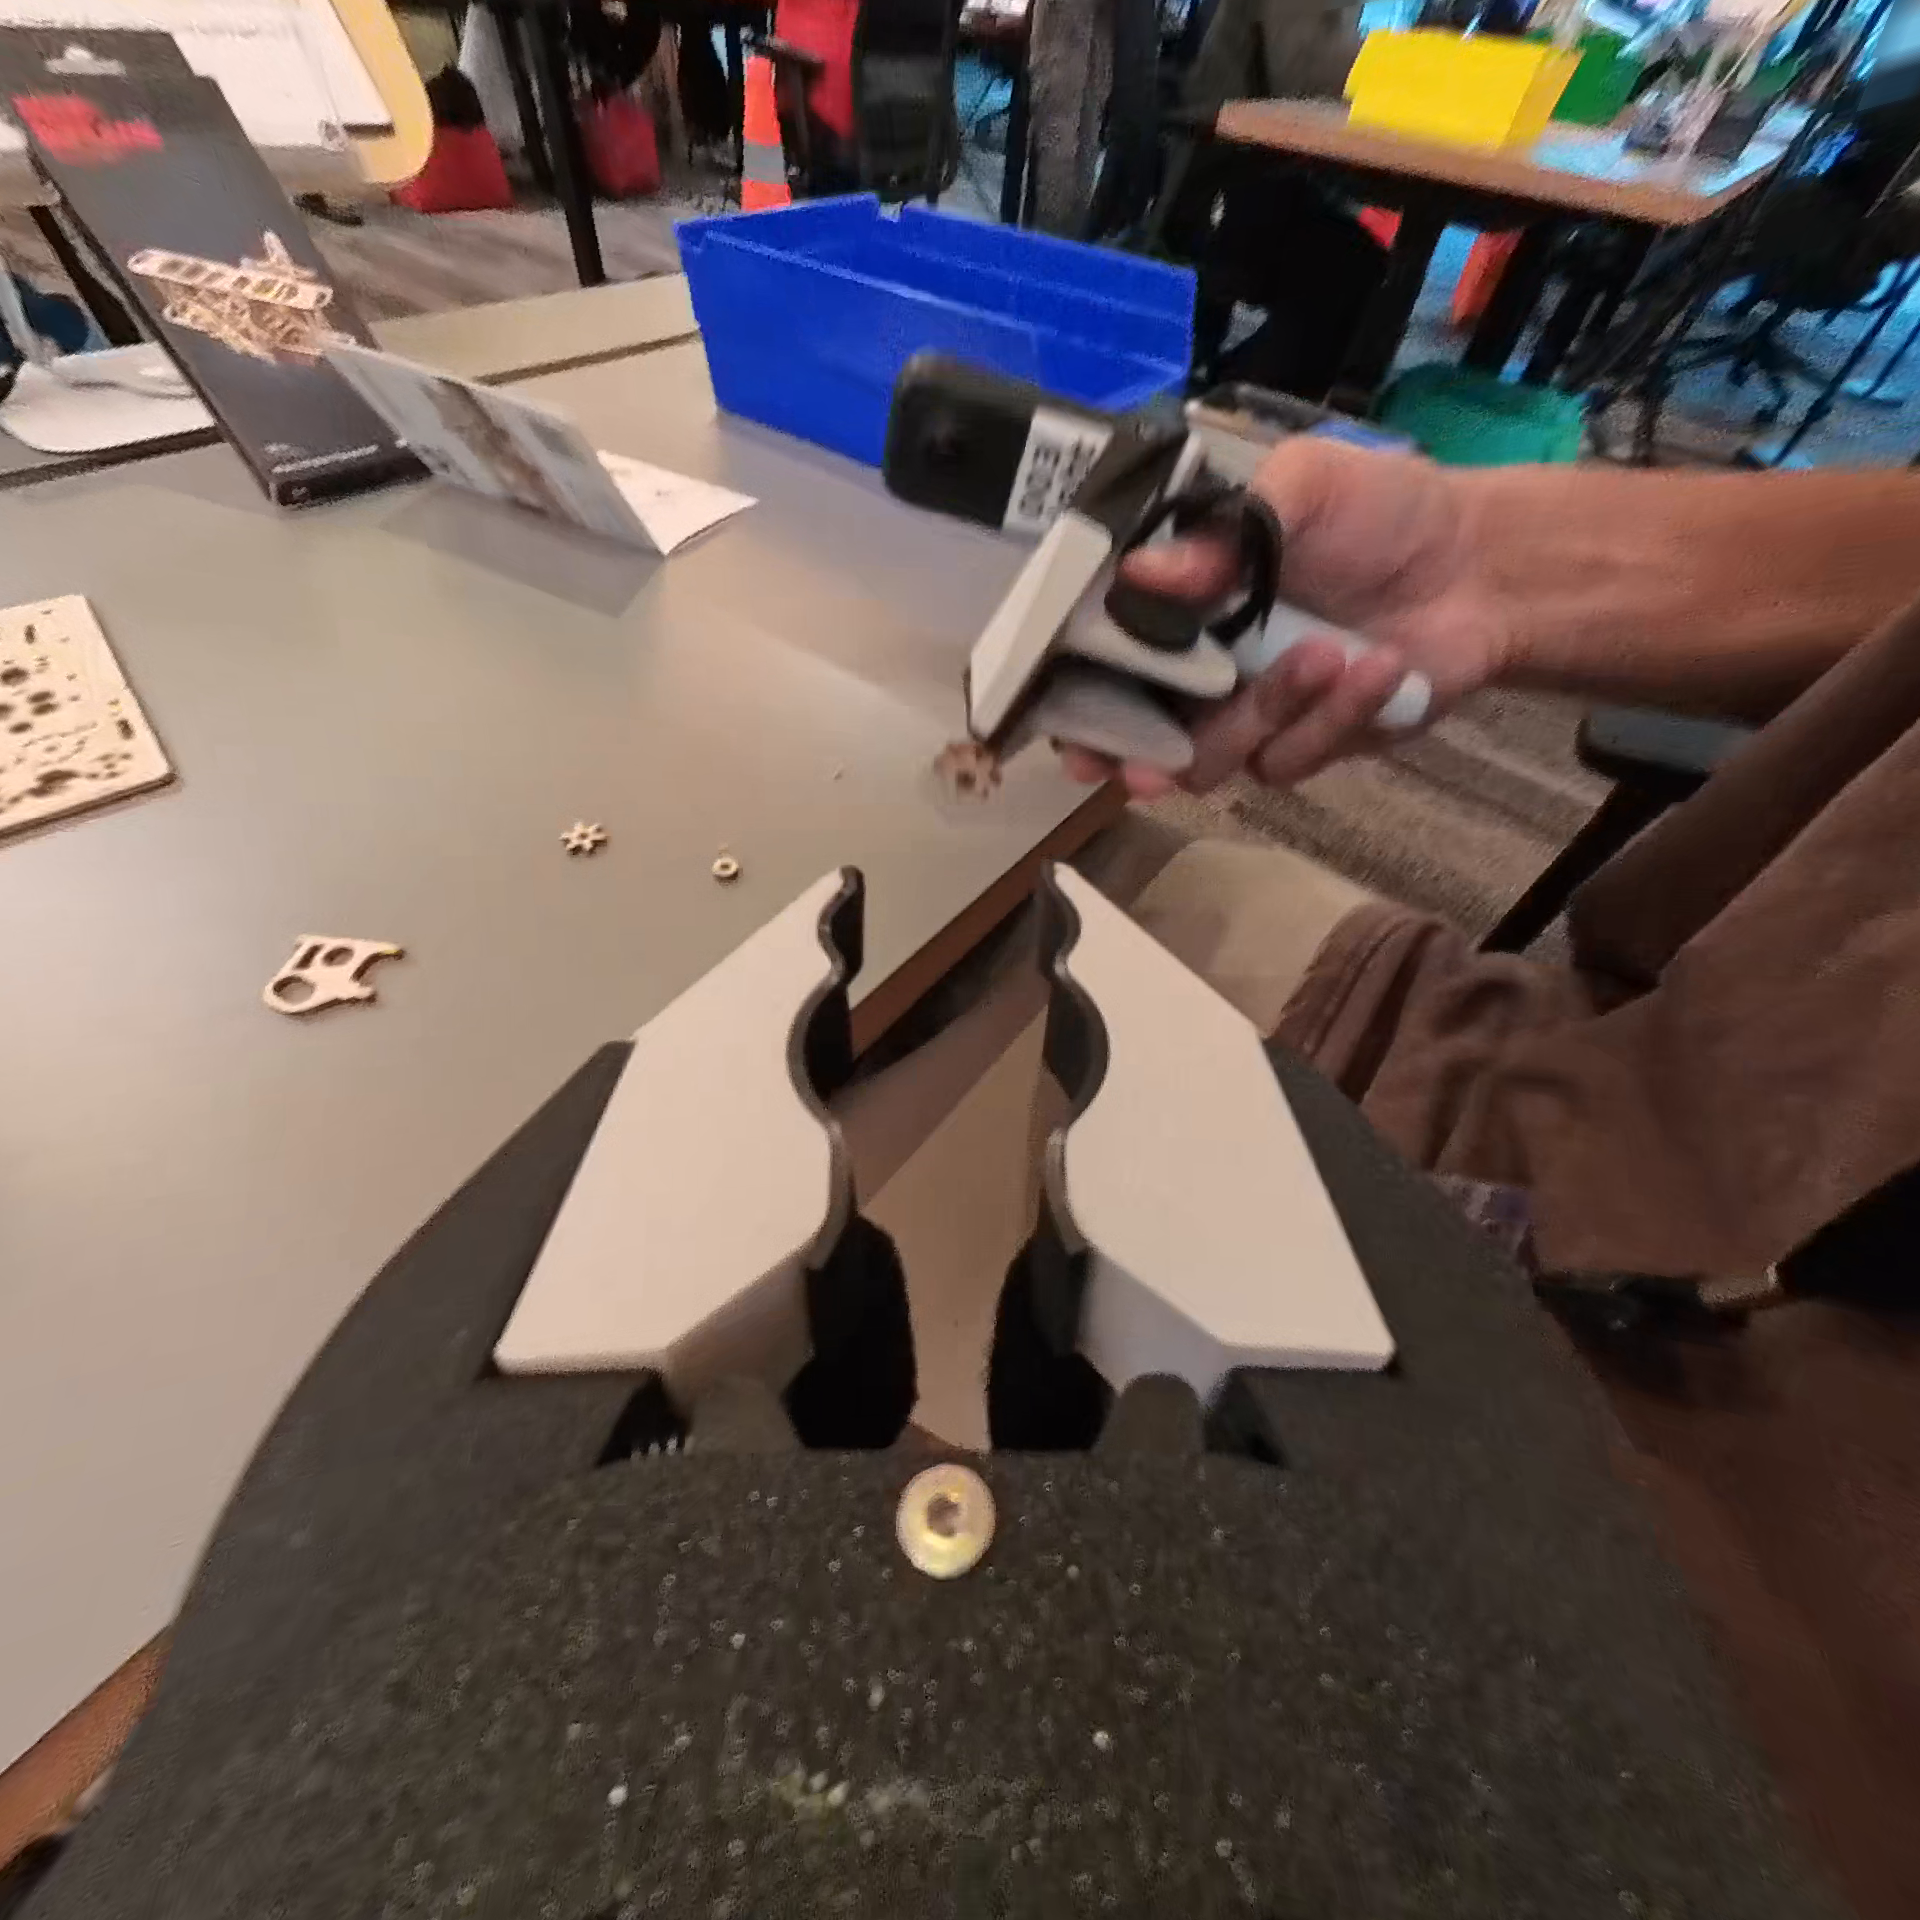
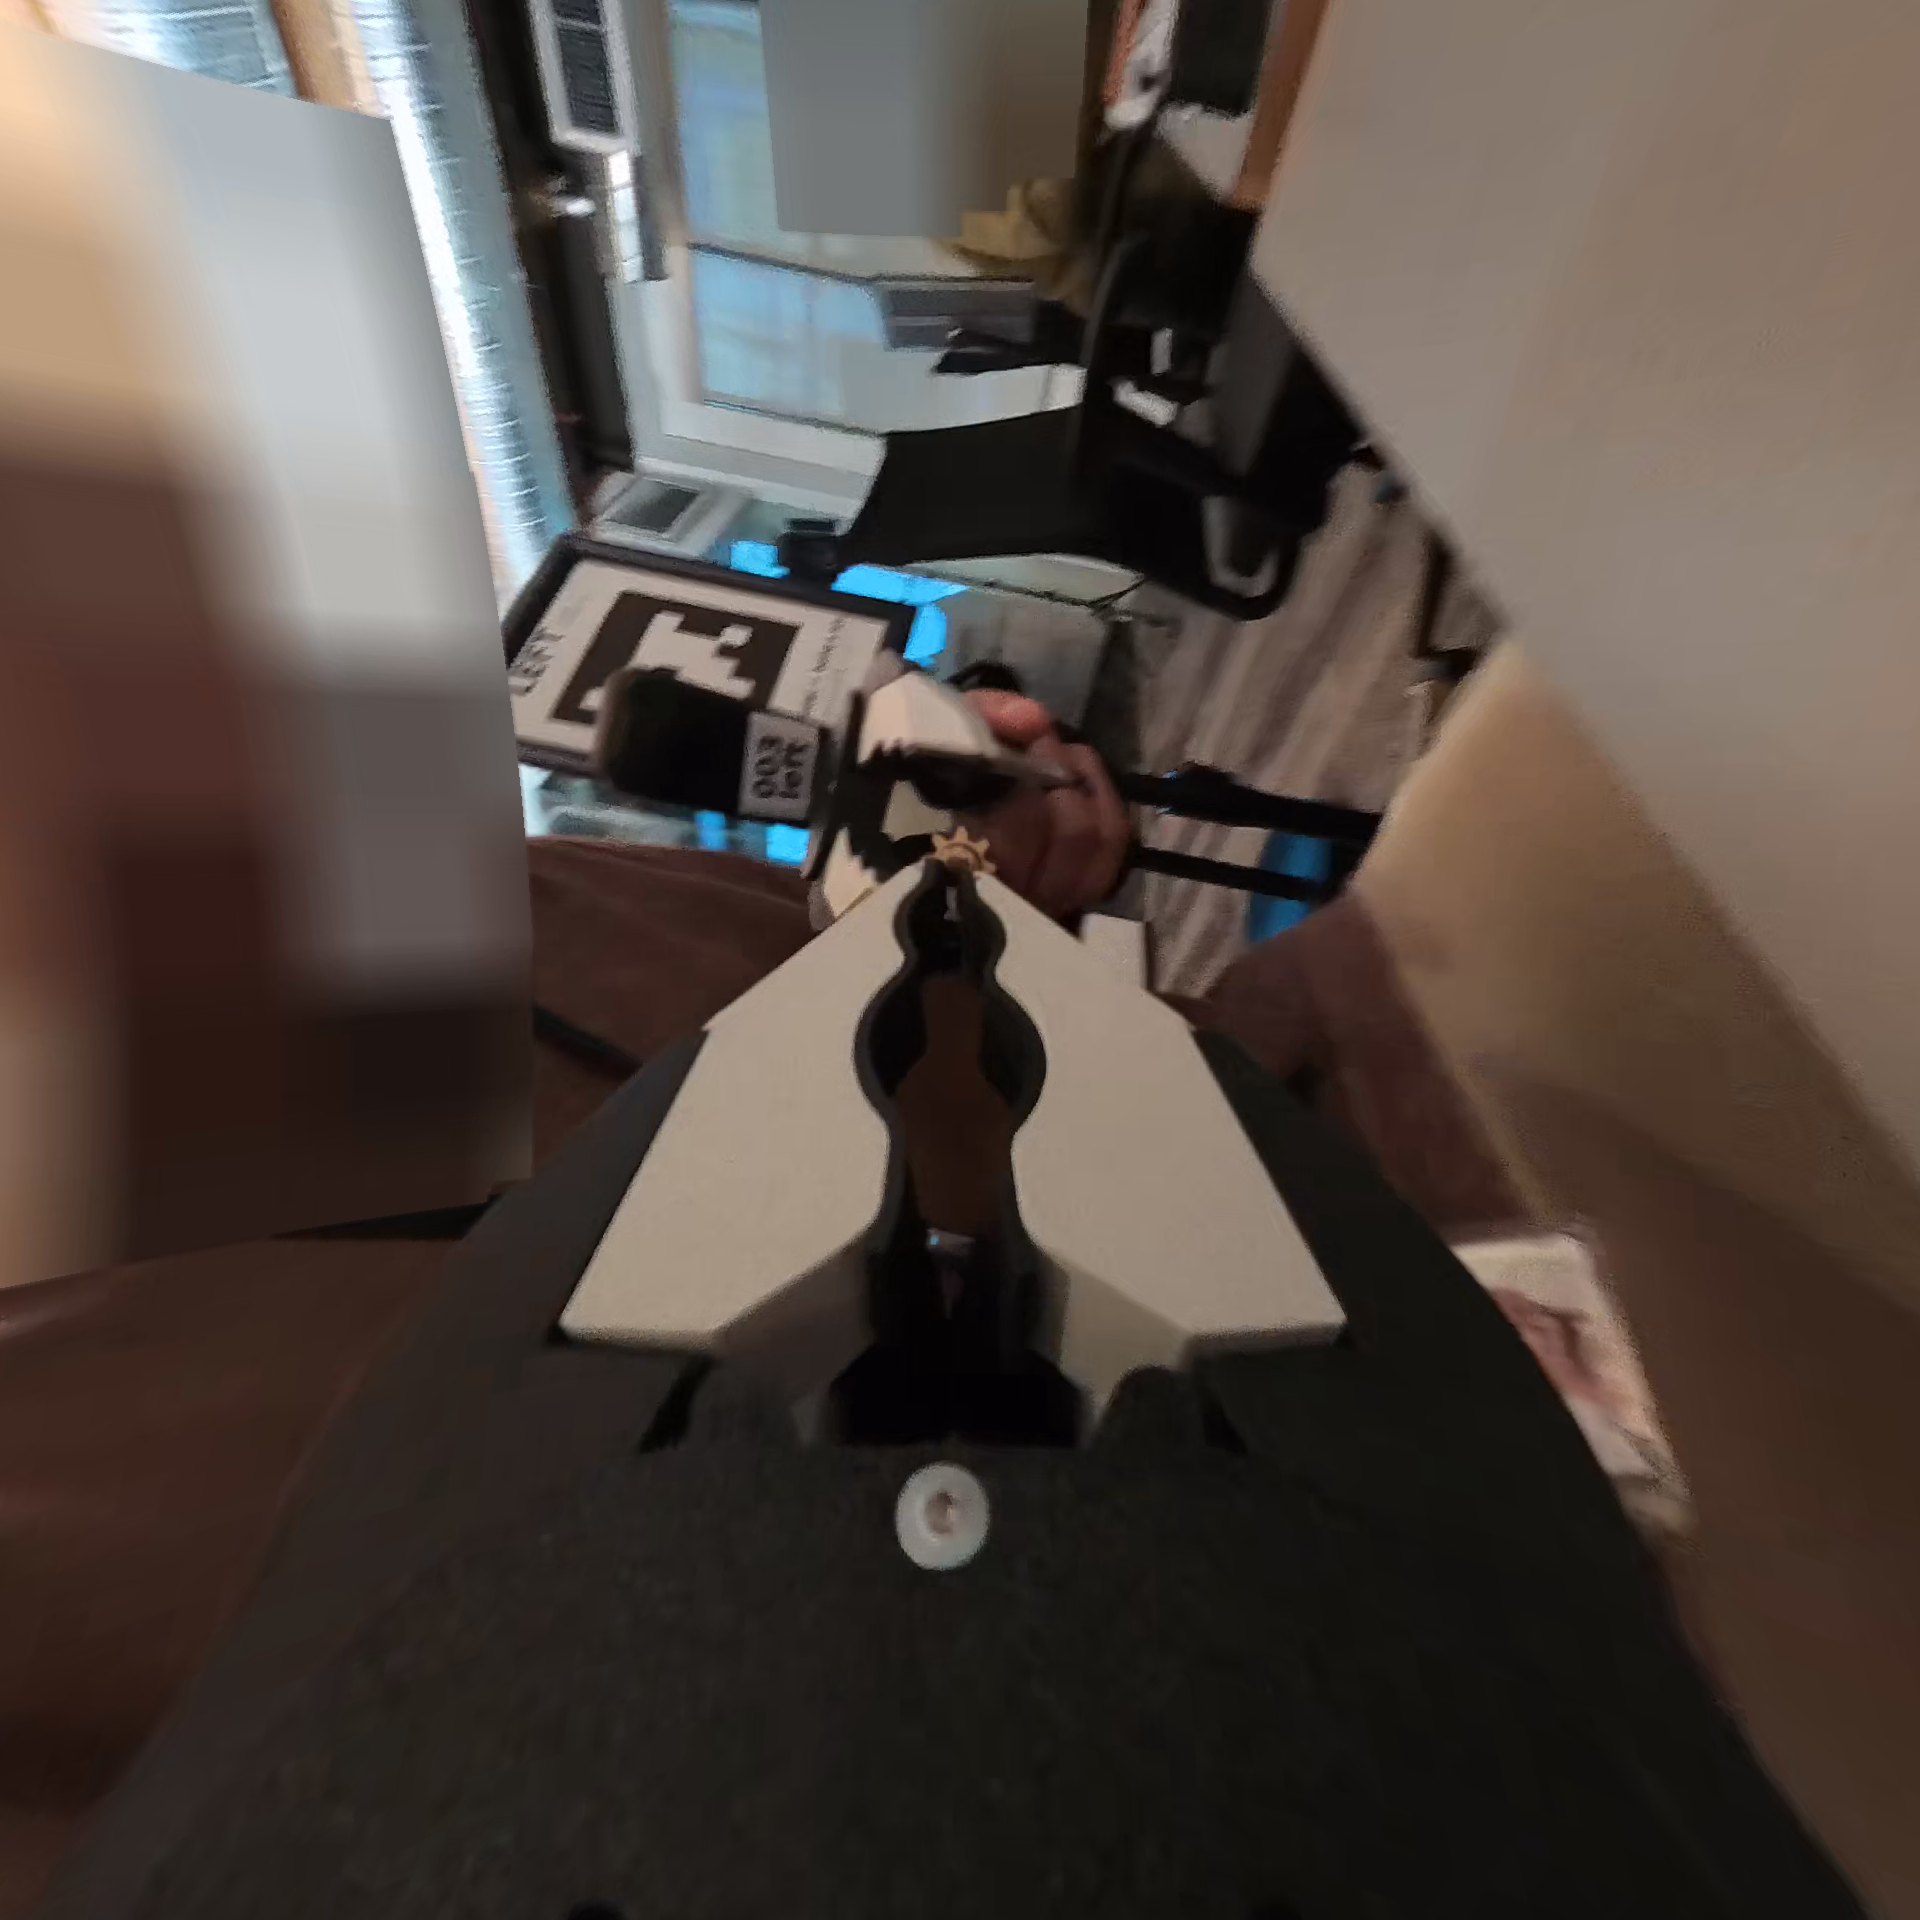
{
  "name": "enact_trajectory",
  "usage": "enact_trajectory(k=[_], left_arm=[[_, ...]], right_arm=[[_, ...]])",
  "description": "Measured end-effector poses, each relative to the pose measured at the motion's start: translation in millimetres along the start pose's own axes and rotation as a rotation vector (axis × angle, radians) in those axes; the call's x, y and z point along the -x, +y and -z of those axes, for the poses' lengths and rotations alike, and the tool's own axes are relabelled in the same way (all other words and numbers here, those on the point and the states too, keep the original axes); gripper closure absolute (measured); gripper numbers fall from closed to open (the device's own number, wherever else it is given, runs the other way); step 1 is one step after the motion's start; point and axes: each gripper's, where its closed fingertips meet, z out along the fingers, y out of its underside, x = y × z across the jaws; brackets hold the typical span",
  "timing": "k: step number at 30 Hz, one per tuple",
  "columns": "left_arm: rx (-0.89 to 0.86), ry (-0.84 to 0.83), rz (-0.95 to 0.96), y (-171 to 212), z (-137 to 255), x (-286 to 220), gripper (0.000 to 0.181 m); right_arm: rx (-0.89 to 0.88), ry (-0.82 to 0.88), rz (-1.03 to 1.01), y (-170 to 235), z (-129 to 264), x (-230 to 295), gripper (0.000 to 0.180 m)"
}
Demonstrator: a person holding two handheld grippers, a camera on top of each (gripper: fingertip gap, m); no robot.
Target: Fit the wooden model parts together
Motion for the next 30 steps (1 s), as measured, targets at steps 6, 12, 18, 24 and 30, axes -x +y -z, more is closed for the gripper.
enact_trajectory(k=[6, 12, 18, 24, 30], left_arm=[[-0.024, 0.048, -0.014, -6.9, -5.2, -15.4, 0.152], [-0.03, 0.068, -0.045, -8.3, -7.3, -25.7, 0.167], [-0.037, 0.087, -0.072, -8.6, -7.1, -31.6, 0.169], [-0.002, 0.086, -0.09, -0.9, -8.3, -32.1, 0.17], [0.014, 0.086, -0.122, 1.8, -8.2, -33.9, 0.17]], right_arm=[[0.042, -0.09, 0.03, 17.3, -18.6, 15.0, 0.177], [0.047, -0.122, 0.044, 24.0, -18.1, 19.8, 0.177], [0.059, -0.107, 0.068, 30.3, -18.0, 21.3, 0.177], [0.053, -0.102, 0.057, 32.9, -18.2, 15.4, 0.177], [0.067, -0.108, 0.05, 36.0, -18.5, 13.4, 0.177]])
